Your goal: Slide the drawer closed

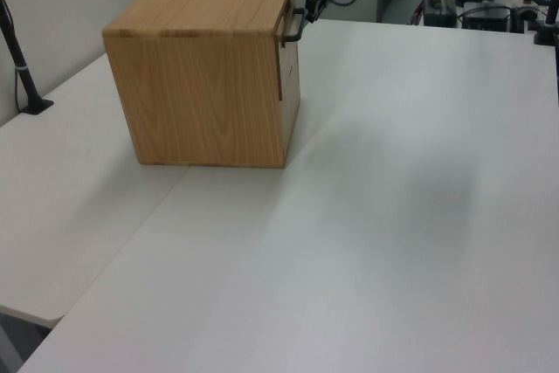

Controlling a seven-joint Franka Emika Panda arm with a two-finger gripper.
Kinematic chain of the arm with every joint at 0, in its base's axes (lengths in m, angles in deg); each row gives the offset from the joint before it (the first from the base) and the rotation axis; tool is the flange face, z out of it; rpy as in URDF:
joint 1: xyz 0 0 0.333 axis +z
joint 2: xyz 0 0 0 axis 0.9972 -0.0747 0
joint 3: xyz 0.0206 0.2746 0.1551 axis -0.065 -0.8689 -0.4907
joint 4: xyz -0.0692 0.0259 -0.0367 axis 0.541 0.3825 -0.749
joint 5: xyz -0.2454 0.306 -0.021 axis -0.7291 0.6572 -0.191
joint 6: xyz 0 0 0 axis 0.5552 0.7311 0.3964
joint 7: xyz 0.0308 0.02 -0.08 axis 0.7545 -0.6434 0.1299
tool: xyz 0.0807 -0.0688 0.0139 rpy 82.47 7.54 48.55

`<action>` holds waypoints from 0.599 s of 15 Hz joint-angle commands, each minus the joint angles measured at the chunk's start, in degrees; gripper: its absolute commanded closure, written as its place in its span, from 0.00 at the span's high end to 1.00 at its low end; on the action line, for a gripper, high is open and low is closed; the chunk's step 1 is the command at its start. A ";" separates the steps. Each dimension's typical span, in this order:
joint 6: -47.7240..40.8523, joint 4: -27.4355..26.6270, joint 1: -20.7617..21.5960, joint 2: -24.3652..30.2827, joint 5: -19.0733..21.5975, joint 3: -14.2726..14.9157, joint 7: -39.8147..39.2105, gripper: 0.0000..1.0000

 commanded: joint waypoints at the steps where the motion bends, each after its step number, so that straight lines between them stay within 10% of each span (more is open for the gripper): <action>1: -3.82 -0.81 -0.89 3.54 -0.69 0.07 1.04 0.16; 9: -33.11 -3.53 -1.24 14.79 0.71 -0.11 -4.06 0.18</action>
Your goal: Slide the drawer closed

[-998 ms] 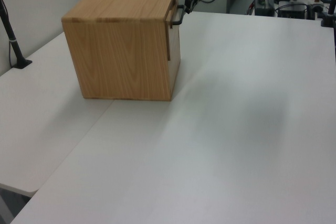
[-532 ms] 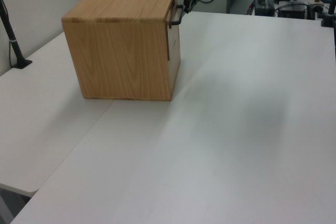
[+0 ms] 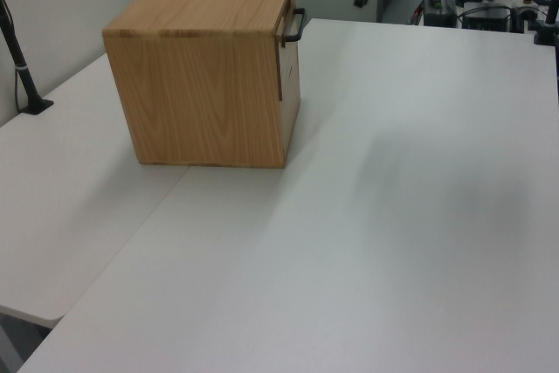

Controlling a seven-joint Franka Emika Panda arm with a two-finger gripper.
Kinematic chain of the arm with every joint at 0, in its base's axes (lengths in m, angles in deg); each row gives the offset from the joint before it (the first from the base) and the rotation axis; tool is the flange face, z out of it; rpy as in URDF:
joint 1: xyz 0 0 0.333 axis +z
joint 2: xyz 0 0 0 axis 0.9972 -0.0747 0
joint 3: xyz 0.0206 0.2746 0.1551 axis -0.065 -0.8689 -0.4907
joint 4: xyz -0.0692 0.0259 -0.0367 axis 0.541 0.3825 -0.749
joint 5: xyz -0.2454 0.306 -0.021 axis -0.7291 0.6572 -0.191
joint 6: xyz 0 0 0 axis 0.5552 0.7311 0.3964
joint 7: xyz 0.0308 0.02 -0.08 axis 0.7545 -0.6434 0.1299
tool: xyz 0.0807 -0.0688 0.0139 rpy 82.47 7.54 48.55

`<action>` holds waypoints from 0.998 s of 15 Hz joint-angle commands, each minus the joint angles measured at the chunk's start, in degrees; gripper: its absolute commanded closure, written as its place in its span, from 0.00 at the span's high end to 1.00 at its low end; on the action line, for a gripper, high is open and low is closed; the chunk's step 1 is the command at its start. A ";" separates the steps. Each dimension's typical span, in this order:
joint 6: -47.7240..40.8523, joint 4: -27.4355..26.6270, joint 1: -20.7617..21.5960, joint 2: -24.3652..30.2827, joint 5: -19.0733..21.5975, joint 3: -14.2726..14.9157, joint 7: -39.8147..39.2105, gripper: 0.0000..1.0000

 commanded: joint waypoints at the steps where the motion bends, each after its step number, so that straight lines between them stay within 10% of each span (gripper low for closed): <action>1: -6.65 -5.18 0.49 7.07 2.10 -0.13 -1.27 0.22; 2: -7.79 -6.49 0.49 8.39 3.86 -0.13 -1.27 0.28; 6: -9.21 -13.51 1.01 14.36 5.71 -0.13 1.35 1.00; 15: -6.83 -16.00 -0.20 16.31 5.81 0.31 -5.45 1.00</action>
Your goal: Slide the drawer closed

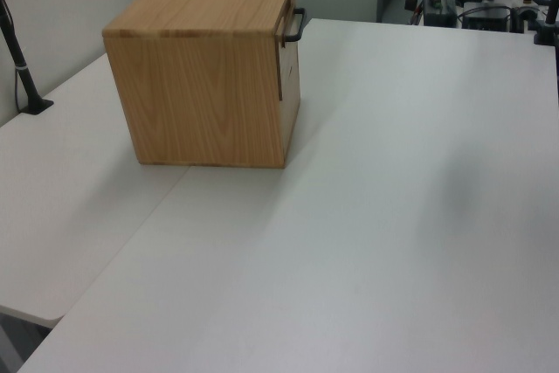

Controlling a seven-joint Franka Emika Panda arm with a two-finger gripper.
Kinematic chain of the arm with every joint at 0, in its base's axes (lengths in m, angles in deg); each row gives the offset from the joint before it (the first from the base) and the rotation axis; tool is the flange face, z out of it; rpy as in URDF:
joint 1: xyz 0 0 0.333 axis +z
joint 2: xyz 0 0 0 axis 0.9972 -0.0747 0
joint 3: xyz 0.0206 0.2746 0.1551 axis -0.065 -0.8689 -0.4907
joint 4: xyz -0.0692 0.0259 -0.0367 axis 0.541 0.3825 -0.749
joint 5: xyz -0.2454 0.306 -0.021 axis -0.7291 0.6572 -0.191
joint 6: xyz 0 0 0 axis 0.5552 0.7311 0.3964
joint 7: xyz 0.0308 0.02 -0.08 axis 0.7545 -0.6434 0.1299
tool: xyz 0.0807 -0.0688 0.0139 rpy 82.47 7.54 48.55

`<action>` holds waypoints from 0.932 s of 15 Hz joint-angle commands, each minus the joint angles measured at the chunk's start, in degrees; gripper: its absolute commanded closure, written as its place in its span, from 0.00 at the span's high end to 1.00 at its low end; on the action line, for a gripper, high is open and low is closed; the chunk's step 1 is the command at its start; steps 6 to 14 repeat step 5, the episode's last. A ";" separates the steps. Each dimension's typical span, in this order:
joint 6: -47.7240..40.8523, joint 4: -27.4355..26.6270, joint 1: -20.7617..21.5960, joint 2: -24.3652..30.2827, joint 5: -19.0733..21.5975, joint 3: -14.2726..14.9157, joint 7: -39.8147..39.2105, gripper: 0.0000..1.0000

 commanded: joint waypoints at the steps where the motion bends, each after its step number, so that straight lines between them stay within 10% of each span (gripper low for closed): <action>1: 1.79 -0.75 -1.63 0.48 0.71 0.64 -8.64 1.00; 14: 1.44 -0.74 -1.54 0.57 0.54 0.64 -10.51 1.00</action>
